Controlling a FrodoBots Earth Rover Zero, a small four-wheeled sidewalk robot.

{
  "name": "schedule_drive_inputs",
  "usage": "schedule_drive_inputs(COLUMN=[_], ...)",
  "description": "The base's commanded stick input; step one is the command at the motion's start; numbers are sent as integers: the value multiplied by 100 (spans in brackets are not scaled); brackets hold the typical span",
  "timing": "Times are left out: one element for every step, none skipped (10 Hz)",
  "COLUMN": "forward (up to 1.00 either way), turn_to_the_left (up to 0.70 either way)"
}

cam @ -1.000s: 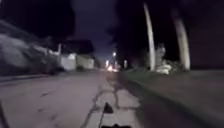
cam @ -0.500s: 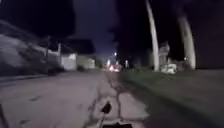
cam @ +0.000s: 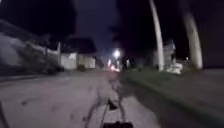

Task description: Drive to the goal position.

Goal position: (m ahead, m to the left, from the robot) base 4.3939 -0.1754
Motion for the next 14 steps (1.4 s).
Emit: schedule_drive_inputs(forward=[70, 70, 70, 70, 70, 70, 70, 70, 70, 70, 70, 70, 70, 70], turn_to_the_left=[0, 0, 0, 0, 0, 0, 0, 0, 0, 0, 0, 0, 0, 0])
